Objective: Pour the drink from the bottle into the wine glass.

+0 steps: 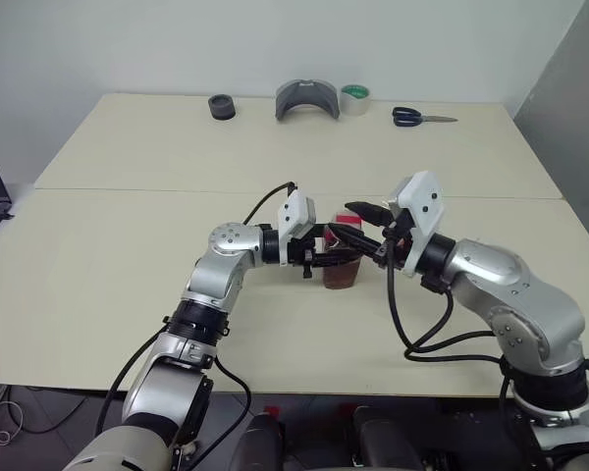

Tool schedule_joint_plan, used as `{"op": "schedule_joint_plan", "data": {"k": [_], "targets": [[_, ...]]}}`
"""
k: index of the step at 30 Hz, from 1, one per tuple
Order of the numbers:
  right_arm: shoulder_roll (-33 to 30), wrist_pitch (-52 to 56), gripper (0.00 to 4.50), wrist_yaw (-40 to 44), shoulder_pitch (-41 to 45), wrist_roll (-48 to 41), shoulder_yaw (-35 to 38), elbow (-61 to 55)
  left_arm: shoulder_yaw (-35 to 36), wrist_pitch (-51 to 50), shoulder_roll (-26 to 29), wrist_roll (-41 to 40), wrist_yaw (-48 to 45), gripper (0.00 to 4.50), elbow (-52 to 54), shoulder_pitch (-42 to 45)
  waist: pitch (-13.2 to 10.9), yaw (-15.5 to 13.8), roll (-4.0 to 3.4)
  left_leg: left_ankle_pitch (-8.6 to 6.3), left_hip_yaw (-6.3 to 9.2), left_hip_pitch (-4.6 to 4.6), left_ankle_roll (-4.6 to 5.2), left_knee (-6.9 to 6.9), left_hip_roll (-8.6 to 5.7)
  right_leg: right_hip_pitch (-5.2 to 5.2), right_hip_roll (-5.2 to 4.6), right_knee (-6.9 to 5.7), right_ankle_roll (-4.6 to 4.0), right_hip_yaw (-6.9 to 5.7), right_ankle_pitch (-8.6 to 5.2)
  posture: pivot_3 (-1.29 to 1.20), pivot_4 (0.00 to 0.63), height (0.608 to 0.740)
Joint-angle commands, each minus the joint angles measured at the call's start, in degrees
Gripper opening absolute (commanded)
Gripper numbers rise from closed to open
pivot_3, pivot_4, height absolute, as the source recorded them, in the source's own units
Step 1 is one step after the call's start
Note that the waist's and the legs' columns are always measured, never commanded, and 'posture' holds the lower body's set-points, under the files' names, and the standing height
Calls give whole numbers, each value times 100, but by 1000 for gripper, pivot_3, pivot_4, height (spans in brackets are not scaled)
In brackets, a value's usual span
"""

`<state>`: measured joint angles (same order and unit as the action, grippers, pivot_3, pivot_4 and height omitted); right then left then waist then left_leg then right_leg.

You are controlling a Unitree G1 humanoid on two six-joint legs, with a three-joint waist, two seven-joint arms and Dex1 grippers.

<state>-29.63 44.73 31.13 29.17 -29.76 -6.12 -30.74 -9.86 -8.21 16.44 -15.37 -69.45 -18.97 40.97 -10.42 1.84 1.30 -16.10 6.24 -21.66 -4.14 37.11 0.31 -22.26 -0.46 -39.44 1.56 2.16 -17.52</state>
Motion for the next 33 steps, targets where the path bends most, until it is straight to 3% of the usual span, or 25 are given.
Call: {"op": "schedule_joint_plan", "data": {"k": [1,5,10,11,16,22,26,33], "targets": [[-483,-676,1779,1389,297,88,-285,658,10,35,44,-90,-127,1868,173,216,0,1,0,0,-2,1,1,2,0,0,0,0,0,1,0,0,150,740],[-752,-1104,1779,2260,702,133,-369,1303,-33,41,79,-79,-219,1867,203,219,0,1,0,0,0,1,1,0,4,0,2,0,-1,-2,0,0,150,740],[-712,-1210,1779,2156,750,149,-96,1446,-2,55,97,-83,-162,1867,214,209,0,-1,0,0,0,-2,0,0,5,-1,-2,3,-2,-1,0,0,150,740],[-697,-1164,2511,2049,734,95,42,1410,15,39,95,-92,-138,1867,219,211,0,-2,0,0,0,-2,-1,0,6,-1,-3,2,-2,-1,1,0,150,740],[-722,-343,4195,1363,447,-578,867,607,44,7,103,-117,-96,1860,171,244,0,-8,0,1,3,-8,-2,6,14,-4,-7,-1,-1,-1,1,0,150,740],[-401,544,4207,145,-51,-1131,1134,-798,96,-25,70,-156,-71,1860,-48,415,0,1,0,1,3,-10,-1,3,15,-6,-5,-1,-2,-1,0,0,150,740],[324,679,4207,-1364,-237,-207,507,-1156,116,47,33,-146,-100,1860,-298,585,0,6,0,0,2,-6,-1,6,9,-7,3,-13,-1,1,0,0,150,740],[701,573,4207,-1772,-281,237,188,-1007,95,130,28,-116,-196,1860,-430,654,0,2,0,2,1,-7,-2,10,8,-12,5,-22,-2,3,0,0,150,740]]}}
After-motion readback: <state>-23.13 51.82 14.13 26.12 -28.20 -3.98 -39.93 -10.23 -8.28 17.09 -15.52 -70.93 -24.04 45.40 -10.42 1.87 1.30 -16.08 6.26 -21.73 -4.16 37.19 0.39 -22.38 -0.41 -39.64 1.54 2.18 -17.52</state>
